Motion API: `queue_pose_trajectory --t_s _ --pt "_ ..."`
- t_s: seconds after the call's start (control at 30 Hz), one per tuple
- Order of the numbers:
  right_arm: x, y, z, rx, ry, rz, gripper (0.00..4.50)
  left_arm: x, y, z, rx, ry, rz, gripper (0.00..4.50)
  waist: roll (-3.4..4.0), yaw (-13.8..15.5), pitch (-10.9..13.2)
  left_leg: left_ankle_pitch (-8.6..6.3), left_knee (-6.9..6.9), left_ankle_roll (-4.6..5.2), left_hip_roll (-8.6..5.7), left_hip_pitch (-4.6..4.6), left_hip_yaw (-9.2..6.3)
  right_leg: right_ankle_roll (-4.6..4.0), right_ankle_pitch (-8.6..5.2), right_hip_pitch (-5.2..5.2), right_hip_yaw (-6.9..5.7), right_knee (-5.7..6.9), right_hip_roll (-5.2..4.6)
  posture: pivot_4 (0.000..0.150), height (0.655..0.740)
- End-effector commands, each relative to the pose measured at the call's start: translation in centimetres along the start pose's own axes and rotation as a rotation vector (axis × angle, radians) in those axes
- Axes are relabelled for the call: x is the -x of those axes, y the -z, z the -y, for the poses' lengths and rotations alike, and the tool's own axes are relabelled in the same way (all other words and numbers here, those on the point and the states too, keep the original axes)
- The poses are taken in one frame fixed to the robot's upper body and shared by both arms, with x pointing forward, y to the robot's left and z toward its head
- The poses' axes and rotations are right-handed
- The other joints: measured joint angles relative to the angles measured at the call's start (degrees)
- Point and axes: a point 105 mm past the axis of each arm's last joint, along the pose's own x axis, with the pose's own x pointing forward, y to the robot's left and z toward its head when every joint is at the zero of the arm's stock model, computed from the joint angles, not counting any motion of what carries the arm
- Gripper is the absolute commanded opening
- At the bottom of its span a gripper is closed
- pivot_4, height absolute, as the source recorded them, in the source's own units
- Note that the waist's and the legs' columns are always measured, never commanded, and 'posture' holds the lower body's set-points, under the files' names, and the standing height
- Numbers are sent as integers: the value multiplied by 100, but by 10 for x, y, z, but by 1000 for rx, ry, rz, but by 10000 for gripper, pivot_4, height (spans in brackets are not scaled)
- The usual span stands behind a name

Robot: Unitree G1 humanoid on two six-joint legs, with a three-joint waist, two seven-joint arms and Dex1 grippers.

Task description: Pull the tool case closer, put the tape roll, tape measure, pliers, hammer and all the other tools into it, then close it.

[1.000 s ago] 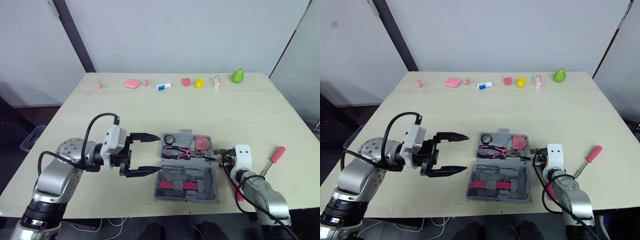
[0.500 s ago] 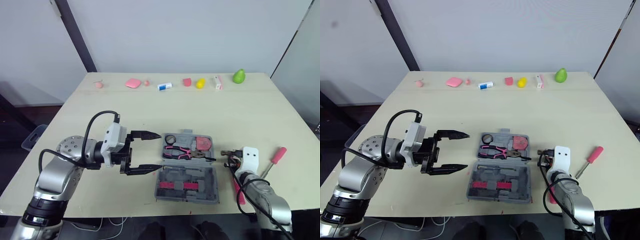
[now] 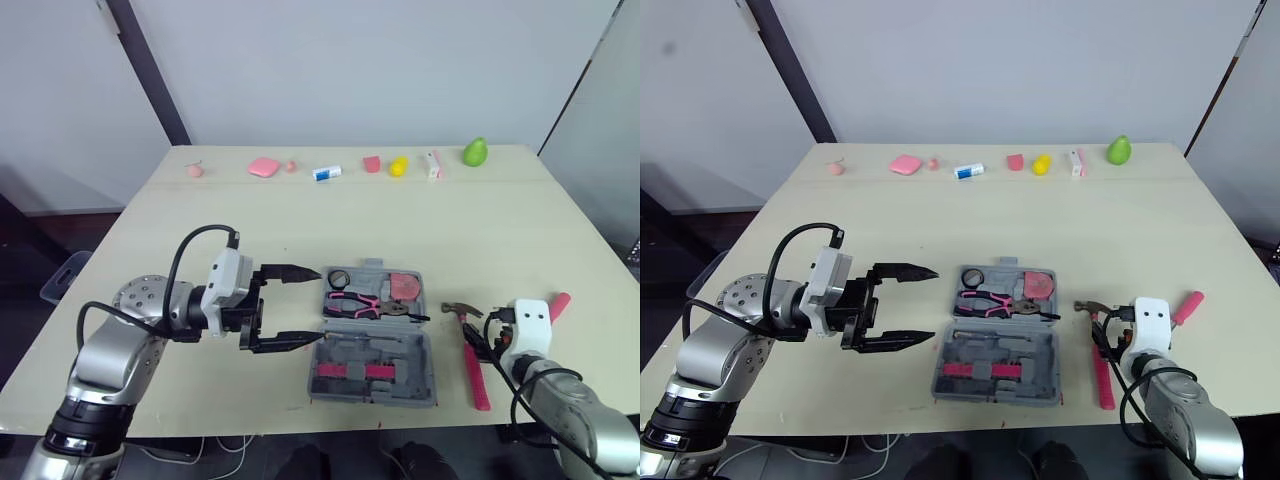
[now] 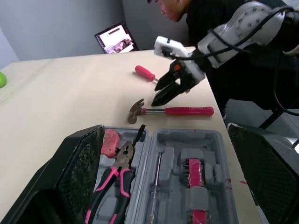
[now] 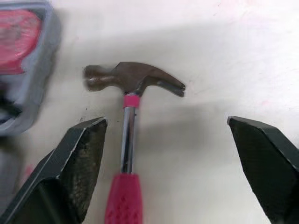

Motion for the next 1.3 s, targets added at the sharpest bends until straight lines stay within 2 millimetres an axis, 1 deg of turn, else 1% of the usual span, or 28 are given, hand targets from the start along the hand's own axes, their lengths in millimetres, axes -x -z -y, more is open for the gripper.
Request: queue_pose_trajectory --t_s 0.03,0.1,0.23,0.27,0.37,0.4,0.47,0.6,0.67,0.83,0.9,1.03,1.17,1.3 --pt "17 -27 2 139 -107 59 44752 7 -10 0 -3 -9 44 45000 4 6 3 0 0 0 -2 0 4 0 0 0 3 -1 -3 1500 7400" --pt "21 -39 1 229 -205 71 44752 9 -11 2 24 17 52 45000 0 6 2 0 2 1 -4 0 7 2 0 1 5 -6 -6 1500 7400" --pt "24 -49 -1 454 -402 25 44752 18 -4 9 72 94 31 45000 4 4 4 0 6 1 -4 1 6 2 0 2 4 -4 -4 1500 7400" --pt "23 -51 0 528 -447 11 44752 22 -2 10 82 109 31 45000 3 4 4 0 6 1 6 1 3 -1 -1 2 4 -2 11 1500 7400" --pt "19 -59 -4 769 -632 -43 44752 37 5 7 78 136 4 45000 -1 -3 4 0 8 1 5 5 11 1 0 2 13 -4 11 1500 7400" --pt "16 -63 -4 827 -670 -50 44752 41 7 6 68 142 -9 45000 1 -10 6 0 15 1 5 5 10 0 0 4 10 -3 12 1500 7400" --pt "11 -72 -8 921 -745 -38 44752 44 8 1 54 137 -8 45000 0 -15 11 0 15 1 6 4 12 0 0 1 12 -3 12 1500 7400" --pt "5 -79 -17 1122 -924 -77 44752 46 6 -2 82 121 13 45000 1 11 15 0 18 1 8 0 16 -2 1 2 3 -3 13 1500 7400" --pt "0 -78 -15 1266 -998 -123 44752 46 8 1 75 116 5 45000 1 20 16 -1 18 2 8 -3 12 -2 1 0 6 -4 10 1500 7400" --pt "-13 -79 -13 1509 -1145 -212 44752 49 13 4 58 111 -24 45000 1 17 23 -1 19 2 7 -11 14 -2 1 -6 3 -6 1 1500 7400" --pt "-19 -78 -11 1582 -1182 -241 44752 51 13 6 54 110 -28 45000 2 1 30 -1 19 2 7 -7 15 -2 1 -6 4 -4 1 1500 7400" --pt "-33 -71 -11 1798 -1242 -314 44752 51 17 12 46 116 -47 45000 6 -12 34 -1 19 1 8 -3 16 -3 2 -6 5 2 1 1500 7400" --pt "-45 -63 -15 1940 -1276 -344 44752 49 17 15 42 112 -47 45000 9 -6 37 0 19 0 8 -3 16 -4 2 -6 4 4 -1 1500 7400" --pt "-54 -60 -19 2028 -1284 -356 44752 49 15 18 37 103 -46 45000 13 2 40 1 19 -3 7 -3 16 -4 2 -7 2 6 -6 1500 7400"
